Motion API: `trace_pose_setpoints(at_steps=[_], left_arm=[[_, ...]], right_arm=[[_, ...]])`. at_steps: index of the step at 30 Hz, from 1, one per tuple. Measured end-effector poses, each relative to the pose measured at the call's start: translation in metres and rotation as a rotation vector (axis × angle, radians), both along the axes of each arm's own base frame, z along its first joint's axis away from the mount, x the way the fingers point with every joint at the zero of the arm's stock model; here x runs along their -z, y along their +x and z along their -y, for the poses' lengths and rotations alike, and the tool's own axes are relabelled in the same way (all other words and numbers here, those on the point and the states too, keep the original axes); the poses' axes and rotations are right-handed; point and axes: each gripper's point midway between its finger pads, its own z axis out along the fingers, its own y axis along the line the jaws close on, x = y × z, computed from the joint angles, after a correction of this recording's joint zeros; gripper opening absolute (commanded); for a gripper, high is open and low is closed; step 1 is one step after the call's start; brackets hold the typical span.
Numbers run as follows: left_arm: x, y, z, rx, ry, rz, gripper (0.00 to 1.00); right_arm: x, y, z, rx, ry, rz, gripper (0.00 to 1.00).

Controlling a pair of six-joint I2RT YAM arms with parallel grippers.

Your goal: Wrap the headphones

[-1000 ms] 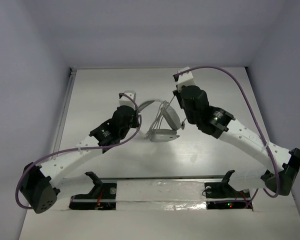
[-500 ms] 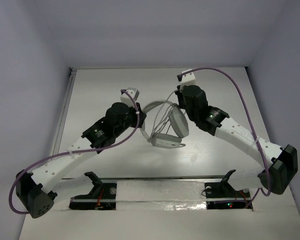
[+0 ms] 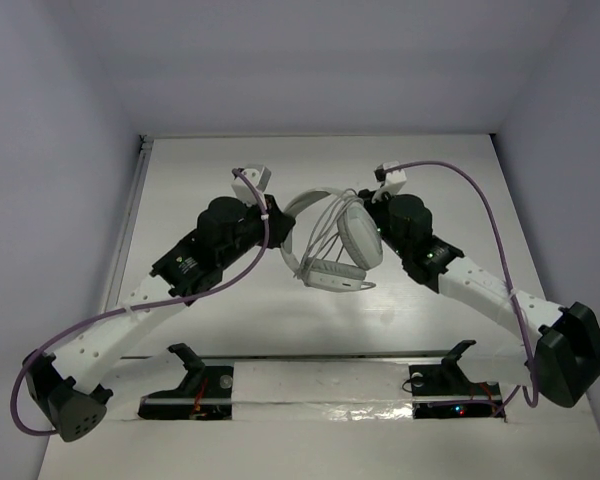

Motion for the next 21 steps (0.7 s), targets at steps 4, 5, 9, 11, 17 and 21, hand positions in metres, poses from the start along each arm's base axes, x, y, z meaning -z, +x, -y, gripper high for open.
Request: trace_pose_setpoints(at_steps=[4,5,9,11,17,21], left_arm=[[-0.002,0.003,-0.003,-0.018,-0.01,-0.002,0.0],[-0.003,0.003,-0.004,-0.022,-0.012,-0.002,0.0],[-0.008,0.004,-0.006,-0.034,-0.027,0.005,0.0],[-0.012,0.005,-0.005,-0.036,-0.043,0.012,0.0],[-0.023,0.01,-0.007,-0.063,-0.088,0.027,0.0],[-0.031,0.012,-0.006,-0.078,-0.13,0.039,0.0]], right_arm=[[0.004,-0.001,0.0,-0.05,0.089,-0.008,0.24],[0.005,-0.001,0.0,-0.063,0.106,-0.011,0.21],[0.001,-0.005,-0.008,-0.129,0.174,-0.012,0.09],[-0.002,-0.008,-0.016,-0.168,0.202,-0.013,0.1],[0.01,-0.016,-0.032,-0.251,0.28,-0.043,0.29],[0.036,-0.021,-0.041,-0.288,0.3,-0.11,0.31]])
